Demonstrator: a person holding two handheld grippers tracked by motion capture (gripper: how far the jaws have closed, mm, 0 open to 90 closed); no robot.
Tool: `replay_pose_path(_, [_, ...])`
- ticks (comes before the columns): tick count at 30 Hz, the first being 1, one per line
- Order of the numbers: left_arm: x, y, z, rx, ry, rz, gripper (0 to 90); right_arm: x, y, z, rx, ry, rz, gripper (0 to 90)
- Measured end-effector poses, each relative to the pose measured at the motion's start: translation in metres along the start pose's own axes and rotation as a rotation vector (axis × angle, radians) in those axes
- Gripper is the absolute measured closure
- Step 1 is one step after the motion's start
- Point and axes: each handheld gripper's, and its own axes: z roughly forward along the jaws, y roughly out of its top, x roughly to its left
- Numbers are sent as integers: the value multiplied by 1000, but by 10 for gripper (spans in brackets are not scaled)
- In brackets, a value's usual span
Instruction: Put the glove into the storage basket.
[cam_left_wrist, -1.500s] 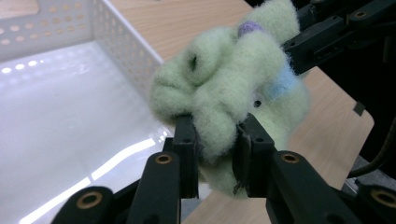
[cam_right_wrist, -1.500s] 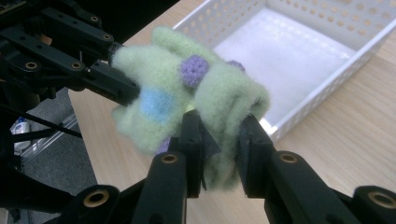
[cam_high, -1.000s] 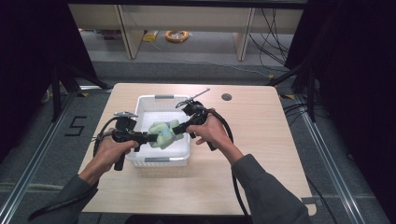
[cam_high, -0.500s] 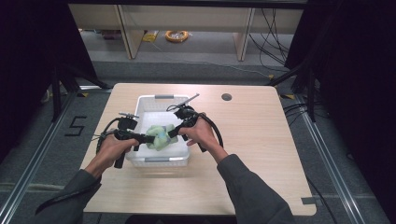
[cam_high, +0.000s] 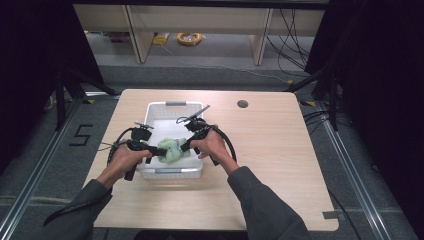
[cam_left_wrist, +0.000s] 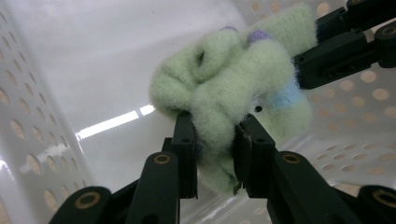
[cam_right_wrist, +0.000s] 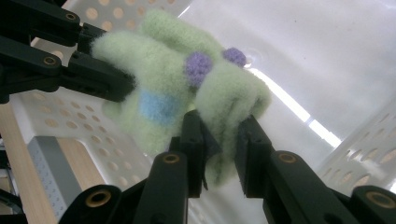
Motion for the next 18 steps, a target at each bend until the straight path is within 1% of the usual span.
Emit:
replay_pose_path(1, [0, 1, 0, 2, 1, -1, 710, 1, 0, 0, 3, 11, 13, 760])
replay_pose_path(2, [0, 1, 1, 4, -1, -2, 709, 2, -1, 2, -8, -24, 2, 759])
replay_pose_path(3, [0, 1, 1, 5, -1, 1, 708, 1, -1, 2, -1, -31, -3, 759])
replay_pose_path(4, [0, 1, 1, 5, -1, 1, 706, 1, -2, 3, 2, -36, 5, 759])
replay_pose_path(6, [-1, -1, 4, 16, 4, 1, 704, 1, -2, 4, 3, -31, 4, 758])
replay_pose_path(7, [-1, -1, 6, 23, 15, 9, 693, 0, -3, 6, 14, -43, -2, 753])
replay_pose_path(9, [-2, -2, 7, 23, 16, 6, 686, 1, -3, 6, 20, -47, -1, 750])
replay_pose_path(10, [-1, -1, 8, 16, 28, 3, 668, 1, -4, 9, 30, -61, 0, 739])
replay_pose_path(12, [-1, -1, 7, 14, 32, 3, 652, 1, -4, 9, 28, -63, -9, 733])
replay_pose_path(13, [0, 0, 7, 4, 40, -12, 605, 3, -4, 10, 29, -74, -6, 718])
replay_pose_path(14, [0, 0, 7, 4, 40, -12, 583, 3, -4, 10, 29, -74, -6, 718])
replay_pose_path(15, [0, 0, 6, -7, 52, -16, 562, 4, -3, 10, 35, -84, -22, 701])
replay_pose_path(16, [0, 0, 6, -7, 52, -16, 549, 6, -3, 10, 37, -98, -32, 668])
replay_pose_path(17, [-1, 1, 3, -21, 70, -9, 549, 7, -2, 10, 38, -107, -33, 644])
replay_pose_path(18, [-1, 2, 2, -28, 77, -6, 542, 8, -1, 10, 37, -115, -36, 632])
